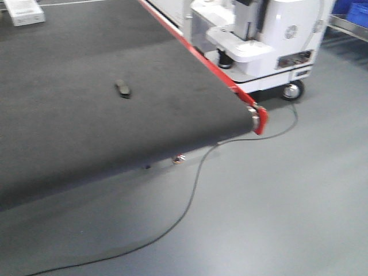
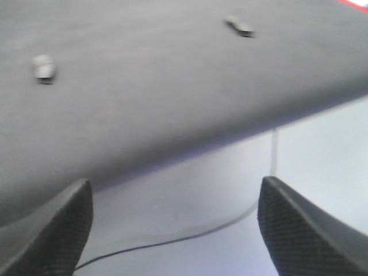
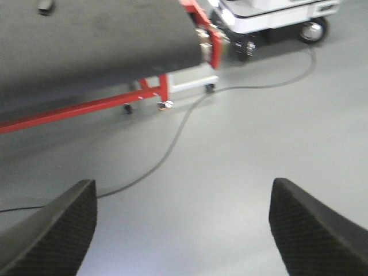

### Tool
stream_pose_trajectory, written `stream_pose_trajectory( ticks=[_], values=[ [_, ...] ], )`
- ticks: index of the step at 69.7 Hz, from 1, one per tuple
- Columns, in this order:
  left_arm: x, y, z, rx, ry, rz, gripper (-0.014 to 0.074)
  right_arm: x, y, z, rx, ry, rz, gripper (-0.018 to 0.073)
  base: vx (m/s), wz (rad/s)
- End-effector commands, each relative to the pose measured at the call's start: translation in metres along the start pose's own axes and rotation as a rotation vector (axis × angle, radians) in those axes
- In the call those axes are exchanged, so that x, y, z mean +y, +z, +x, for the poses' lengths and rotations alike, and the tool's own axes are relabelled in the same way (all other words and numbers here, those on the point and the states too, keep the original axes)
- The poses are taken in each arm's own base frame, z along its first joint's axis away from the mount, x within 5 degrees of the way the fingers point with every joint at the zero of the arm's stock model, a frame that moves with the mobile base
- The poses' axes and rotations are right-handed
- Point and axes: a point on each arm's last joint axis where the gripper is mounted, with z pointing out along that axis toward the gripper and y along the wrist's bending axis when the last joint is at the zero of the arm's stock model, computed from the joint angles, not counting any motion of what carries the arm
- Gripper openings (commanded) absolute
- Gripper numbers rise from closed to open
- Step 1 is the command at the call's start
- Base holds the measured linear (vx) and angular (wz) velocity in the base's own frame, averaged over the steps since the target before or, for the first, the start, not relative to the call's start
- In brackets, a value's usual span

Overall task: Move and align brake pads A on conveyor
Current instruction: 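Turn the base away from the conveyor, then drive along the yellow floor line past the green floor sign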

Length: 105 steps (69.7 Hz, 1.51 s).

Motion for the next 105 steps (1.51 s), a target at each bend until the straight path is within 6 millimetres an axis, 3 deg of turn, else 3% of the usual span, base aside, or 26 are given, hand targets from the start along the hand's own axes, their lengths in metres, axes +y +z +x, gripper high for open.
stream_pose_trajectory(
  ticks=[1,105],
  values=[
    [-0.0002,-0.0033,-0.0128,-0.084,0.001,0.005,0.0554,-0.0009,-0.0040,-0.0126,-0.082,-0.006,0.015,0.0578,-0.31,-0.50],
    [-0.0002,-0.0033,-0.0128,-0.084,0.001,0.005,0.0554,-0.0008,-0.0039,-0.0125,-0.081,-0.006,0.015,0.0578,-0.27,-0.61]
  ],
)
